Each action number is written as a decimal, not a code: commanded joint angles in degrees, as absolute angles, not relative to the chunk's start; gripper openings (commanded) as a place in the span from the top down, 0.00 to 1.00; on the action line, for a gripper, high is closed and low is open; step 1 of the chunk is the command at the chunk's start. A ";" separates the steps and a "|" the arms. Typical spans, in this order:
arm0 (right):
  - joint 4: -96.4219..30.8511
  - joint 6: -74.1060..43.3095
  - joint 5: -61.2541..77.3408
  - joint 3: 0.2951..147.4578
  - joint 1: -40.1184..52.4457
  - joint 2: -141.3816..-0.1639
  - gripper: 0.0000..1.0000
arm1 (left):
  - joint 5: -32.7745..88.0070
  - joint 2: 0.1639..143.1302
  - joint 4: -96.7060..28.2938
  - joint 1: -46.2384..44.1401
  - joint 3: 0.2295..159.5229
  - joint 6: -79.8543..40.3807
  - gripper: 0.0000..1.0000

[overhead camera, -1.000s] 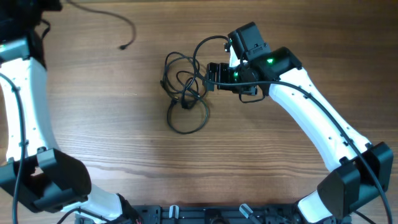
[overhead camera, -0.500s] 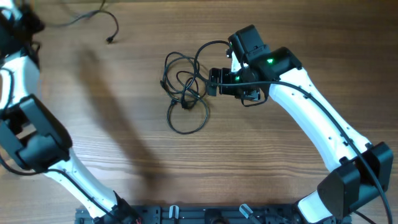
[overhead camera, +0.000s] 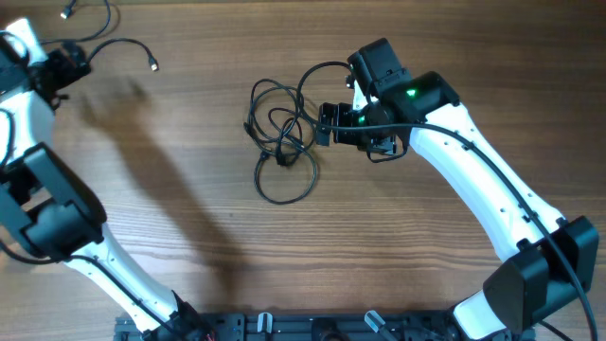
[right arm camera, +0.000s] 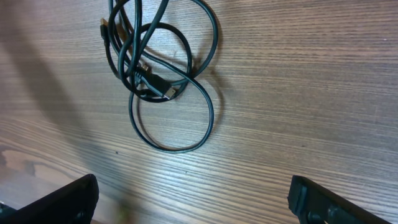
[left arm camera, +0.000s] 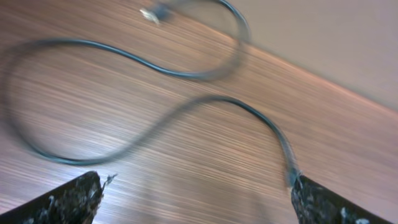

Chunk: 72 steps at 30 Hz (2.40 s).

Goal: Untangle cables

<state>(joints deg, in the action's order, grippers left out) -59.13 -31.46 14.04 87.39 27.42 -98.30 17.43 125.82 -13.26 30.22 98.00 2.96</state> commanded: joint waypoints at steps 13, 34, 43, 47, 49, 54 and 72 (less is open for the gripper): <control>-71.59 -23.22 15.33 87.31 9.45 -97.76 0.00 | 24.40 99.53 -45.39 -11.90 98.19 -5.17 0.00; -69.78 -22.70 17.06 87.31 9.15 -97.76 0.00 | 1.41 119.85 -50.02 -25.30 98.04 -18.28 0.78; -61.17 -23.16 39.35 87.31 9.13 -97.78 0.00 | 24.93 100.53 -48.29 -25.28 105.45 -21.98 0.96; -53.69 -31.70 43.42 87.31 9.15 -97.78 0.00 | 38.98 95.02 -45.60 -25.23 105.45 -24.34 0.96; -51.72 -33.19 43.64 87.31 9.15 -97.78 0.00 | 46.39 92.51 -40.47 -25.26 105.45 -26.81 0.96; -45.91 -37.67 46.17 87.31 9.15 -97.78 0.00 | 54.37 90.96 -38.09 -25.41 105.45 -32.32 0.96; -60.14 -34.28 20.67 87.31 8.60 -97.78 0.82 | 58.70 90.00 -51.20 -1.87 105.34 -36.42 0.96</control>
<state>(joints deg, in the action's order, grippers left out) -62.13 -39.11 13.65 87.33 8.78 -98.24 41.39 91.39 -59.88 -0.05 105.23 -39.00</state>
